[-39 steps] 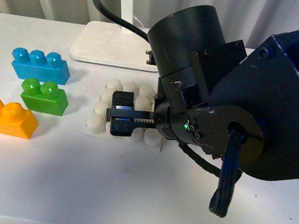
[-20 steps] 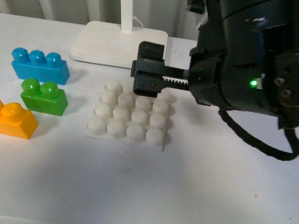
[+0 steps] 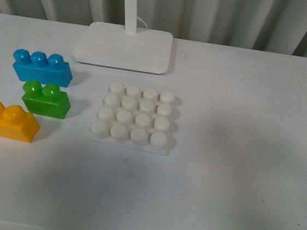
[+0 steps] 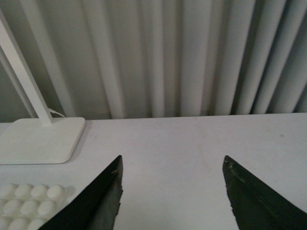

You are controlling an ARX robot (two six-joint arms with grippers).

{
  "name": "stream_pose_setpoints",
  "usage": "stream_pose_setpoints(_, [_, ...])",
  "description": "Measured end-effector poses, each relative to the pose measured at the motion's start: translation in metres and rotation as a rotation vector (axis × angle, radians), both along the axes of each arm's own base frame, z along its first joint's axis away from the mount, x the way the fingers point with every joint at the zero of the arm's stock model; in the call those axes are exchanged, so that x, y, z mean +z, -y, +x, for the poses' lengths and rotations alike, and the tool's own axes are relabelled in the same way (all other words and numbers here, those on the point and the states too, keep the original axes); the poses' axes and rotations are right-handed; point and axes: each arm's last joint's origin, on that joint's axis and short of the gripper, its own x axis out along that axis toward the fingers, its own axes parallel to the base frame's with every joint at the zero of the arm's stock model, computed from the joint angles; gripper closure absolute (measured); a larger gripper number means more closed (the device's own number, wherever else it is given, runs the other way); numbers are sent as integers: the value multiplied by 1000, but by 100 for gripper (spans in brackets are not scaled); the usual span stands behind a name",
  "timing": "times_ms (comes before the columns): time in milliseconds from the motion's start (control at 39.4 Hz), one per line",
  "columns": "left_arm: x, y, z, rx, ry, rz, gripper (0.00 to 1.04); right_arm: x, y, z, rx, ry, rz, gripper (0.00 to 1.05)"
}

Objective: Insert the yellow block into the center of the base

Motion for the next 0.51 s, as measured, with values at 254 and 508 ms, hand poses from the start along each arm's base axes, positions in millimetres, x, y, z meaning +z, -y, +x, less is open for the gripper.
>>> stream_pose_setpoints(254, [0,0,0,0,0,0,6,-10,23,-28,-4,65,-26,102])
stream_pose_setpoints(508, [0,0,0,-1,0,0,6,-16,37,-36,0,73,-28,104])
